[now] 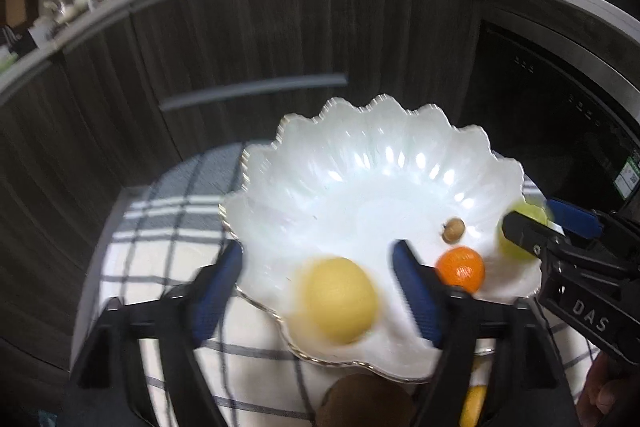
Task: Organize fruits
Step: 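Carry the lemon and green apple over the bowl and release both, then withdraw both open tools from the bowl toward the remaining fruits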
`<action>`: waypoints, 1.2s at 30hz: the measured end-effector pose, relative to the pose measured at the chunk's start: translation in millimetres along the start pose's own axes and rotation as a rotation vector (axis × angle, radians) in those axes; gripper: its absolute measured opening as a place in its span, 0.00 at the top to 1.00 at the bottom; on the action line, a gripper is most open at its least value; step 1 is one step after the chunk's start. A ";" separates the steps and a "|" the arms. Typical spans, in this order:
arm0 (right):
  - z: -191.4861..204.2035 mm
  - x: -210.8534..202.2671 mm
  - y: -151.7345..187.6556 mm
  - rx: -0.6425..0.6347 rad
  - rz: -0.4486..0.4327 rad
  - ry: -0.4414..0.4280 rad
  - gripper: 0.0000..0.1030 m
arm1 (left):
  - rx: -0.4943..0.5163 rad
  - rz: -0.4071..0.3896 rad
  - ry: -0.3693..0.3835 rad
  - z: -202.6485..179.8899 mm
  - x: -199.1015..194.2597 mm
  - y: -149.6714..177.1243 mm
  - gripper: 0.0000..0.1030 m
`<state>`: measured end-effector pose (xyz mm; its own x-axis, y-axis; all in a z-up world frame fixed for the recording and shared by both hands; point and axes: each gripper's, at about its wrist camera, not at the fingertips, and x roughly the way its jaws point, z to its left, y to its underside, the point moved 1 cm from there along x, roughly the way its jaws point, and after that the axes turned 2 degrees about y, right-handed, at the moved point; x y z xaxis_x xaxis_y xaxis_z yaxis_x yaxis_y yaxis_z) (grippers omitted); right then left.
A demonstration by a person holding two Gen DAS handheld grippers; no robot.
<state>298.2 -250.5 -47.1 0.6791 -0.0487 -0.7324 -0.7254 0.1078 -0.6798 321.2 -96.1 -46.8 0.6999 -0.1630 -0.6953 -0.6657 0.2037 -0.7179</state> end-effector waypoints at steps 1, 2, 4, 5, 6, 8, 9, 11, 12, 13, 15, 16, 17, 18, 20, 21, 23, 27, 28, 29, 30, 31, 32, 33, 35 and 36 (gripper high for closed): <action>-0.2 -2.5 -0.3 0.002 -0.011 0.003 0.40 | 0.005 -0.015 -0.016 0.3 -3.7 -1.1 0.21; -0.5 -4.8 -0.8 0.002 -0.021 0.010 0.29 | 0.011 -0.023 -0.026 1.1 -7.0 -1.9 0.21; -1.0 -12.8 -2.3 0.006 -0.053 0.039 0.16 | 0.014 -0.030 -0.041 3.7 -12.3 -3.5 0.21; -1.4 -17.2 -3.3 0.007 -0.069 0.059 0.13 | 0.011 -0.029 -0.042 5.2 -14.2 -3.9 0.20; -1.4 -21.3 -4.3 0.005 -0.082 0.082 0.13 | 0.006 -0.026 -0.042 6.8 -16.9 -4.3 0.19; -1.7 -26.3 -5.7 0.001 -0.086 0.104 0.13 | -0.002 -0.025 -0.042 9.1 -22.6 -4.7 0.18; -1.6 -28.5 -5.8 0.000 -0.087 0.106 0.13 | -0.003 -0.027 -0.041 8.3 -24.6 -4.8 0.17; -1.5 -34.9 -4.1 -0.002 -0.091 0.109 0.13 | -0.003 -0.037 -0.041 8.2 -32.7 -4.0 0.16; -1.3 -38.3 -2.7 -0.002 -0.093 0.110 0.13 | -0.002 -0.042 -0.040 7.7 -37.0 -3.1 0.14; -1.4 -42.7 -1.0 -0.001 -0.095 0.111 0.13 | -0.001 -0.047 -0.038 7.3 -41.9 -2.1 0.14; -2.6 -51.2 2.8 0.006 -0.099 0.113 0.13 | 0.000 -0.056 -0.037 6.2 -51.5 0.8 0.13; -3.0 -55.5 5.1 0.009 -0.100 0.113 0.13 | 0.002 -0.059 -0.036 5.6 -55.8 2.3 0.13; -3.6 -60.1 7.7 0.011 -0.100 0.114 0.13 | 0.004 -0.061 -0.033 4.8 -60.8 4.5 0.13; -4.3 -64.6 10.3 0.012 -0.101 0.114 0.13 | 0.004 -0.062 -0.032 3.8 -64.0 6.3 0.13; -4.7 -71.5 14.5 0.012 -0.102 0.113 0.13 | 0.001 -0.064 -0.028 2.5 -71.4 10.7 0.13; -4.9 -74.7 16.6 0.012 -0.102 0.113 0.13 | -0.003 -0.062 -0.022 2.2 -75.4 13.8 0.13; -5.5 -81.8 21.5 0.014 -0.101 0.113 0.13 | -0.009 -0.059 -0.016 2.1 -80.1 17.7 0.13; -4.4 -93.6 28.9 0.010 -0.103 0.116 0.13 | -0.019 -0.060 -0.011 2.0 -92.0 26.5 0.13; -3.4 -96.6 30.8 0.007 -0.103 0.117 0.13 | -0.021 -0.060 -0.012 1.9 -94.3 28.4 0.13; -2.4 -99.4 32.7 0.004 -0.105 0.117 0.13 | -0.023 -0.060 -0.011 2.2 -97.0 30.5 0.13; -1.4 -102.6 34.7 0.000 -0.107 0.117 0.13 | -0.025 -0.060 -0.010 2.2 -98.9 32.2 0.13; -1.0 -105.9 36.6 -0.002 -0.109 0.118 0.13 | -0.028 -0.060 -0.010 2.4 -101.0 34.1 0.13; -0.4 -108.1 38.3 -0.003 -0.110 0.118 0.13 | -0.031 -0.059 -0.009 2.5 -102.7 36.0 0.13; 0.5 -109.2 39.4 -0.003 -0.110 0.117 0.13 | -0.033 -0.057 -0.009 2.0 -104.0 37.9 0.13; 0.9 -112.7 43.4 -0.001 -0.109 0.113 0.13 | -0.036 -0.052 -0.008 1.9 -106.6 42.2 0.13; 0.9 -114.2 45.9 0.001 -0.108 0.111 0.13 | -0.038 -0.051 -0.009 1.5 -107.5 44.8 0.13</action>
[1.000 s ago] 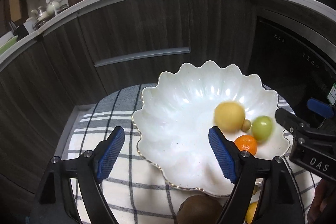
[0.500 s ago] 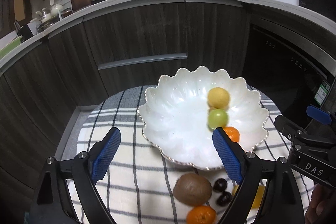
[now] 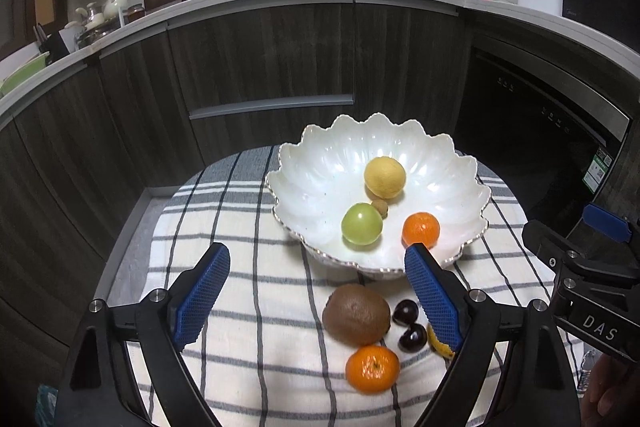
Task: Organize fruits
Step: 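Withdraw both open tools from the bowl toward the remaining fruits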
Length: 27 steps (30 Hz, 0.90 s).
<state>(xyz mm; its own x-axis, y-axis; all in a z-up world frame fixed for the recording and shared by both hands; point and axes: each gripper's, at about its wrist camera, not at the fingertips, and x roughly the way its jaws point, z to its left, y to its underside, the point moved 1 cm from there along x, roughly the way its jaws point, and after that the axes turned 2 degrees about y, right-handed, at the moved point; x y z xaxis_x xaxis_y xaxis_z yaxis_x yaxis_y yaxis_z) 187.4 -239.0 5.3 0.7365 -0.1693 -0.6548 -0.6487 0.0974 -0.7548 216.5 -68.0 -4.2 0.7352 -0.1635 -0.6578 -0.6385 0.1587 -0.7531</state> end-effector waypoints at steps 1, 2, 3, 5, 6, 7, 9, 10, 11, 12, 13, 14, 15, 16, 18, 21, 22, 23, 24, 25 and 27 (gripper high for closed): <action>-0.5 -1.3 2.5 0.001 0.002 -0.002 0.13 | -0.001 0.002 -0.001 -0.3 -0.8 2.0 0.13; -0.4 -1.5 4.2 0.002 0.004 -0.002 0.13 | -0.001 0.004 -0.001 -0.6 -1.0 4.1 0.13; -0.6 -1.7 6.5 0.003 0.007 -0.003 0.13 | -0.002 0.007 -0.003 -1.0 -1.6 7.0 0.13; -1.4 -2.5 11.7 0.003 0.013 -0.004 0.13 | -0.003 0.013 -0.003 -2.4 -2.0 12.4 0.13; -1.5 -3.2 14.4 0.004 0.016 -0.004 0.13 | -0.003 0.017 -0.003 -3.5 -1.4 14.9 0.13; -2.0 -3.8 17.2 0.005 0.019 -0.004 0.13 | -0.002 0.021 -0.002 -4.8 -0.9 17.6 0.13; -3.5 -4.4 22.5 0.006 0.025 -0.004 0.13 | -0.001 0.032 0.000 -7.0 0.9 22.8 0.13; -4.3 -4.2 25.5 0.007 0.028 -0.003 0.13 | -0.001 0.036 0.001 -8.2 1.5 26.3 0.13; -5.4 -3.8 28.6 0.009 0.032 -0.002 0.13 | 0.001 0.038 0.000 -9.2 1.9 29.0 0.13; -6.5 -3.1 31.4 0.013 0.036 0.000 0.13 | 0.001 0.040 -0.001 -9.6 2.3 30.3 0.13; -7.1 -2.2 33.6 0.015 0.040 0.002 0.13 | 0.000 0.043 -0.003 -10.4 2.9 33.1 0.13; -8.2 -1.4 36.3 0.019 0.044 0.004 0.13 | 0.000 0.046 -0.006 -11.0 3.5 35.6 0.13; -9.1 -0.8 38.5 0.022 0.048 0.006 0.13 | -0.001 0.047 -0.008 -11.5 4.1 37.2 0.13; -10.0 0.3 40.6 0.025 0.054 0.008 0.13 | 0.000 0.051 -0.010 -12.1 4.9 39.9 0.12; -11.7 1.9 44.0 0.031 0.060 0.007 0.13 | -0.002 0.059 -0.007 -13.1 6.6 44.3 0.11; -13.1 3.1 48.5 0.035 0.063 0.005 0.13 | -0.004 0.073 0.000 -15.0 10.3 51.1 0.11; -13.6 3.6 50.2 0.037 0.064 0.003 0.13 | -0.003 0.076 0.001 -15.9 11.2 53.0 0.11; -14.0 4.1 52.2 0.039 0.067 0.001 0.13 | -0.001 0.080 0.001 -16.7 12.4 54.7 0.11; -14.7 5.0 54.2 0.041 0.070 -0.001 0.13 | 0.001 0.083 0.006 -17.6 14.0 56.6 0.11; -15.4 6.5 57.0 0.043 0.076 -0.003 0.13 | 0.003 0.086 0.007 -18.3 15.2 58.4 0.11; -15.8 9.2 61.0 0.044 0.085 -0.005 0.13 | 0.011 0.097 0.003 -20.3 18.9 62.0 0.11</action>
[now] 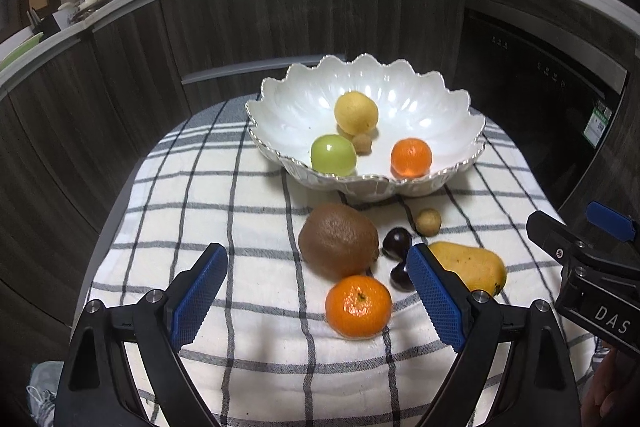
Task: Organize fruits
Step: 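Withdraw both open tools from the bowl toward the remaining fruits, then grasp the mandarin with the left tool while the right tool approaches the mango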
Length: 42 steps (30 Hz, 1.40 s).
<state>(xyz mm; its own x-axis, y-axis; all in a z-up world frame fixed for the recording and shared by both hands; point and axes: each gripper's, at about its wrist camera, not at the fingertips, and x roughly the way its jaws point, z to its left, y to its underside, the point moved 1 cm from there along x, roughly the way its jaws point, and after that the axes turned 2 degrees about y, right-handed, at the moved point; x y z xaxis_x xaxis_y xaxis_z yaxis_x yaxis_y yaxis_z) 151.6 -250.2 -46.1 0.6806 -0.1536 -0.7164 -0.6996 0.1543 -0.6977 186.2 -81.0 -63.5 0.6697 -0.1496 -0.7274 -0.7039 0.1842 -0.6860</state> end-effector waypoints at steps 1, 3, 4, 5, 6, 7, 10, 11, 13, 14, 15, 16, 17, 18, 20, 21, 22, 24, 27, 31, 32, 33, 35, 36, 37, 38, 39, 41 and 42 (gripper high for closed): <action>-0.9 2.3 2.3 0.002 0.006 0.000 0.13 | 0.002 0.005 0.000 -0.7 1.8 1.7 0.11; -2.3 6.1 5.3 0.006 0.015 0.000 0.13 | 0.001 0.016 0.003 -1.4 5.9 5.8 0.11; -2.6 7.6 6.6 0.008 0.019 0.000 0.13 | 0.000 0.021 0.007 -1.8 7.7 7.3 0.11; -2.6 9.0 7.0 0.009 0.022 0.000 0.13 | -0.001 0.025 0.010 -2.4 9.6 9.0 0.11; -2.6 10.5 8.0 0.009 0.025 0.000 0.13 | -0.001 0.032 0.014 -3.2 12.0 10.8 0.11; -2.6 11.4 8.6 0.009 0.027 0.000 0.13 | -0.001 0.038 0.019 -4.0 14.4 12.3 0.11; -3.1 14.8 11.5 0.009 0.037 -0.001 0.13 | -0.004 0.057 0.025 -5.9 21.2 16.0 0.11; -3.3 16.0 12.6 0.010 0.042 -0.002 0.13 | -0.006 0.063 0.028 -6.2 23.4 17.2 0.11; -3.1 18.5 14.3 0.009 0.050 -0.002 0.13 | -0.006 0.072 0.030 -6.7 26.9 19.0 0.11; -3.0 19.5 14.7 0.007 0.052 -0.001 0.13 | -0.005 0.075 0.031 -6.9 28.4 19.8 0.11; -2.7 20.4 15.3 0.006 0.054 0.000 0.13 | -0.002 0.078 0.031 -7.4 30.3 20.9 0.11; -2.5 21.1 16.2 0.005 0.056 0.002 0.13 | -0.001 0.081 0.030 -7.9 31.5 21.9 0.11; -2.6 21.5 16.5 0.006 0.057 0.001 0.13 | 0.001 0.083 0.026 -8.7 32.9 22.8 0.11; -2.4 22.3 17.0 0.007 0.059 0.000 0.13 | 0.007 0.086 0.022 -9.9 34.9 23.8 0.12; -2.2 23.6 17.9 0.003 0.063 0.000 0.13 | 0.017 0.087 0.016 -11.2 36.6 25.5 0.13; -2.0 24.6 18.4 0.002 0.066 0.001 0.13 | 0.021 0.088 0.015 -12.0 37.9 25.9 0.14; -2.0 25.6 19.0 0.002 0.069 0.002 0.13 | 0.025 0.092 0.014 -12.6 39.4 26.4 0.16; -2.2 27.5 19.8 0.003 0.075 0.003 0.13 | 0.027 0.100 0.016 -13.1 42.5 27.8 0.21; -2.0 29.8 20.6 0.001 0.081 0.008 0.13 | 0.031 0.111 0.025 -14.7 46.8 29.3 0.29; -2.4 32.2 22.2 0.004 0.087 0.009 0.13 | 0.051 0.111 0.026 -19.4 50.8 32.2 0.34; -2.4 32.9 22.8 0.005 0.090 0.008 0.13 | 0.053 0.112 0.027 -20.1 51.9 32.9 0.35; -2.6 33.8 23.1 0.007 0.094 0.007 0.13 | 0.053 0.115 0.031 -20.5 52.9 33.6 0.40; -2.5 35.3 23.5 0.009 0.099 0.006 0.13 | 0.051 0.127 0.046 -21.4 55.8 34.6 0.44; -2.5 35.7 23.6 0.010 0.101 0.006 0.13 | 0.050 0.129 0.056 -21.7 56.5 35.2 0.47; -2.6 36.0 23.9 0.011 0.102 0.005 0.13 | 0.052 0.131 0.063 -22.5 57.0 35.6 0.51; -2.7 36.3 23.8 0.012 0.103 0.005 0.13 | 0.055 0.132 0.071 -23.5 57.3 36.0 0.53; -2.8 36.3 23.9 0.014 0.103 0.004 0.13 | 0.059 0.131 0.070 -24.4 57.4 36.2 0.53; -2.9 36.1 24.0 0.015 0.103 0.004 0.13 | 0.062 0.129 0.071 -24.8 57.2 36.6 0.53; -3.3 36.4 23.9 0.016 0.103 0.005 0.13 | 0.061 0.128 0.074 -24.3 57.0 36.7 0.54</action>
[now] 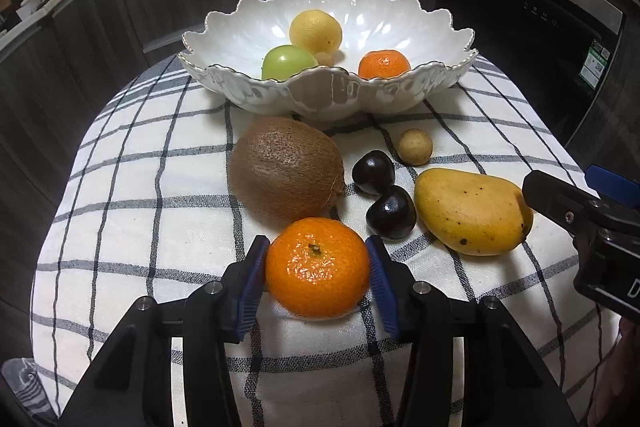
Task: Organize fruits
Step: 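Grasp the mandarin with the left tool while the right tool approaches the mango, then lift the mandarin with the left tool while the right tool grasps the mango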
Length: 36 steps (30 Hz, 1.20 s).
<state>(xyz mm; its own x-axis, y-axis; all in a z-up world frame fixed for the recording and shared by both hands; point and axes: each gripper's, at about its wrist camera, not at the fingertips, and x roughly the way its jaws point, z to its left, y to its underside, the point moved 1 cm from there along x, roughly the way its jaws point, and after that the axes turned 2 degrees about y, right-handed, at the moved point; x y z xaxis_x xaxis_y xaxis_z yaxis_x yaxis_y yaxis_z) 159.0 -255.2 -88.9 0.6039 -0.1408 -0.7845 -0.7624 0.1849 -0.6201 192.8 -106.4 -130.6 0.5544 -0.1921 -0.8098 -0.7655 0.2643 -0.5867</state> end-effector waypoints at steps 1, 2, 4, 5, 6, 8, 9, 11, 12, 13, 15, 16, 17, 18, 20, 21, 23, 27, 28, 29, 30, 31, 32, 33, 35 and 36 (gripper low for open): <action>0.0 -0.1 0.0 0.001 -0.001 0.002 0.13 | -0.001 0.000 0.003 0.6 -0.3 -0.1 0.54; 0.1 -0.2 -0.1 0.000 -0.002 0.003 0.13 | -0.002 0.001 0.005 1.1 -0.5 -0.3 0.54; 1.4 -1.1 -0.3 -0.003 -0.006 0.001 0.13 | -0.003 0.000 0.007 2.5 -2.2 0.0 0.54; 2.8 -1.9 -0.2 -0.007 -0.010 -0.003 0.13 | -0.005 -0.002 0.005 3.8 -3.7 0.1 0.54; 4.3 -2.5 -0.1 -0.012 -0.014 -0.008 0.13 | -0.010 -0.006 0.003 5.5 -5.6 0.2 0.54; 8.3 -3.5 0.1 -0.023 -0.020 -0.020 0.13 | -0.017 -0.013 -0.001 9.9 -9.4 0.4 0.54; 9.7 -3.8 0.3 -0.029 -0.023 -0.025 0.13 | -0.021 -0.016 -0.006 12.7 -11.5 0.6 0.54; 15.7 -4.0 0.3 -0.047 -0.026 -0.038 0.13 | -0.029 -0.020 -0.013 18.5 -15.0 0.9 0.54; 18.6 -3.7 0.1 -0.055 -0.027 -0.044 0.13 | -0.037 -0.022 -0.016 22.1 -17.2 1.6 0.55; 21.9 -3.1 -0.3 -0.063 -0.026 -0.051 0.13 | -0.042 -0.023 -0.020 24.9 -18.4 2.1 0.55; 29.9 -2.2 -1.0 -0.083 -0.024 -0.070 0.13 | -0.051 -0.025 -0.025 30.8 -20.0 3.6 0.55; 33.7 -1.6 -0.8 -0.093 -0.025 -0.079 0.13 | -0.054 -0.025 -0.029 33.2 -20.5 4.3 0.55; 36.1 -0.8 -0.3 -0.101 -0.025 -0.085 0.13 | -0.057 -0.026 -0.033 35.4 -20.8 5.1 0.55; 39.1 0.5 0.5 -0.110 -0.024 -0.091 0.13 | -0.059 -0.027 -0.036 38.0 -20.7 5.7 0.55; 46.0 5.8 2.1 -0.128 -0.008 -0.104 0.13 | -0.069 -0.025 -0.038 42.8 -20.1 6.8 0.55; 48.0 8.5 2.7 -0.136 0.000 -0.106 0.13 | -0.074 -0.024 -0.039 44.7 -19.6 7.1 0.55; 50.6 13.8 3.8 -0.145 0.010 -0.100 0.13 | -0.083 -0.024 -0.037 48.0 -18.9 7.2 0.55; 51.1 23.2 4.4 -0.148 0.032 -0.097 0.16 | -0.090 -0.026 -0.033 48.5 -18.6 7.3 0.55; 50.7 25.5 4.7 -0.147 0.039 -0.100 0.19 | -0.090 -0.026 -0.031 48.3 -18.4 7.3 0.55; 50.2 28.0 5.5 -0.145 0.050 -0.105 0.22 | -0.090 -0.025 -0.030 48.1 -18.0 7.3 0.55; 50.0 30.7 5.9 -0.144 0.061 -0.111 0.22 | -0.090 -0.024 -0.029 47.8 -18.0 7.5 0.55; 49.9 33.8 7.1 -0.143 0.075 -0.118 0.22 | -0.091 -0.024 -0.028 47.8 -17.7 7.8 0.55; 50.0 35.6 7.9 -0.144 0.081 -0.119 0.22 | -0.092 -0.022 -0.027 48.0 -17.3 8.0 0.55; 50.5 37.4 8.9 -0.148 0.087 -0.120 0.22 | -0.093 -0.022 -0.027 48.2 -16.8 7.9 0.55; 51.3 40.3 9.5 -0.154 0.098 -0.126 0.26 | -0.096 -0.021 -0.029 48.7 -16.2 8.0 0.55; 51.9 41.8 9.6 -0.156 0.104 -0.131 0.27 | -0.097 -0.020 -0.028 48.9 -16.1 8.1 0.55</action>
<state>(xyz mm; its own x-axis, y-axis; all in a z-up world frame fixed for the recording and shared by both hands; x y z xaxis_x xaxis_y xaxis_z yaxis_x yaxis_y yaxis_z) 188.9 -208.9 -127.5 0.5371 0.0011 -0.8435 -0.8429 0.0378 -0.5367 193.7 -55.0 -122.4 0.5778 -0.1692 -0.7984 -0.7814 0.1678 -0.6011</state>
